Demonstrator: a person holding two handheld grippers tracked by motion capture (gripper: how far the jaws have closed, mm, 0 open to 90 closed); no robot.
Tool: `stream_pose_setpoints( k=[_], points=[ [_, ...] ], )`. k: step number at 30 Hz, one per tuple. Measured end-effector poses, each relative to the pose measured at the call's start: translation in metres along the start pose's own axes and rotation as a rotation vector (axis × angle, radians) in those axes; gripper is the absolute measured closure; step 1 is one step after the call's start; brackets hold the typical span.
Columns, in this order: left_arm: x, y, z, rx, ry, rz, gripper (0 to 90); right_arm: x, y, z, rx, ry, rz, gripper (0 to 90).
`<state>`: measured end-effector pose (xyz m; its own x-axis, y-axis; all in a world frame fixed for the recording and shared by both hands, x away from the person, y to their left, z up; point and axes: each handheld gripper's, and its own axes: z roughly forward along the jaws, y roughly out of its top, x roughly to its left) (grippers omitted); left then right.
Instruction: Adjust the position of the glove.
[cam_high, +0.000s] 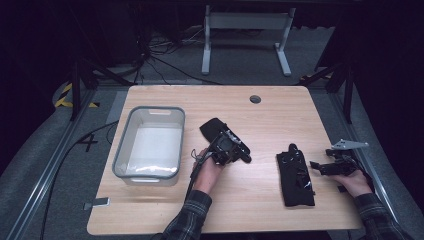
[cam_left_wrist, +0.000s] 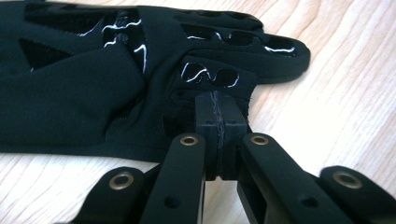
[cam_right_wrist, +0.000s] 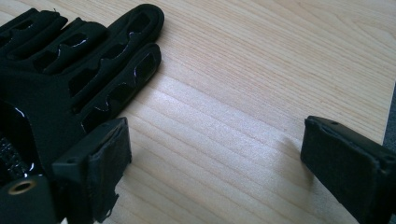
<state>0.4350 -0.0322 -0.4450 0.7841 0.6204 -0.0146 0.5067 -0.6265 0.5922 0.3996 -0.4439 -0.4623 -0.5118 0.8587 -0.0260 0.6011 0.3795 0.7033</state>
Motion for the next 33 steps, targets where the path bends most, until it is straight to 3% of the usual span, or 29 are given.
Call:
stream_pose_setpoints(
  k=[11,23,29,33],
  points=[
    [-0.024,0.029,0.026,-0.044,-0.113,0.018,89.8,0.000,0.000,0.000,0.000,0.000,0.000,9.2],
    [-0.046,0.068,0.055,-0.062,-0.160,0.049,89.8,0.000,0.000,0.000,-0.001,0.000,0.000,9.2],
    [-0.047,0.070,0.055,-0.075,-0.179,0.045,89.7,0.000,0.000,0.000,-0.001,0.000,0.001,9.2],
    [-0.038,0.070,0.040,-0.103,-0.183,0.029,89.7,0.000,0.000,0.000,-0.001,0.000,0.001,9.2]
  ],
)
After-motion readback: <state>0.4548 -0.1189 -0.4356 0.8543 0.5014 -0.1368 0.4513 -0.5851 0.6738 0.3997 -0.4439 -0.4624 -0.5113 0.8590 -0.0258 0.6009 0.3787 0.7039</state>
